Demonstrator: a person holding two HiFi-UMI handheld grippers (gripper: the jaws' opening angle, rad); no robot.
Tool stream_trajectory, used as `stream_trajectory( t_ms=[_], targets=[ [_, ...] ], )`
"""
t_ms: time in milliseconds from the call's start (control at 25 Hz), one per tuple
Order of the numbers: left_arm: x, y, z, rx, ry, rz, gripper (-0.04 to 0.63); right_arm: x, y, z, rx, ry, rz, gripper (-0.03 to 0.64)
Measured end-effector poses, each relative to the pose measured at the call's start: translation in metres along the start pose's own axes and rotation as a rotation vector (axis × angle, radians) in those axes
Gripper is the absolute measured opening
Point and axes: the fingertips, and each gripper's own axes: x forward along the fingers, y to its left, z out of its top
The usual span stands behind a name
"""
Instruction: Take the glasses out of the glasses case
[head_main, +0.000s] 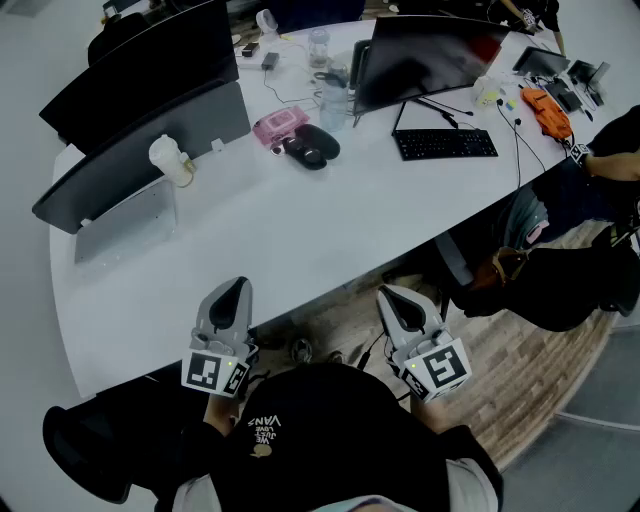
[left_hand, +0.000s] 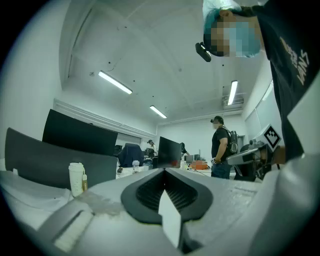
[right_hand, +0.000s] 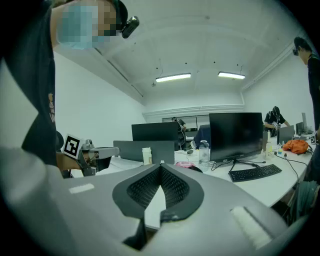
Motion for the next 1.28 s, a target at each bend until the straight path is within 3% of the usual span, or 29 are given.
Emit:
stream_trajectory(
  t_ms=[840, 1280],
  targets=[
    [-0.003, 0.038, -0.01, -0.007, -0.007, -0.066, 0.002, 0.028, 0.015, 0.007, 0.046, -0.051, -0.061, 0.002],
    [0.023, 0.045, -0.016, -0.014, 0.012, -0.068, 0.002, 0.052, -0.006, 0.005, 0.06, -0.048, -0.051, 0.002]
  ],
)
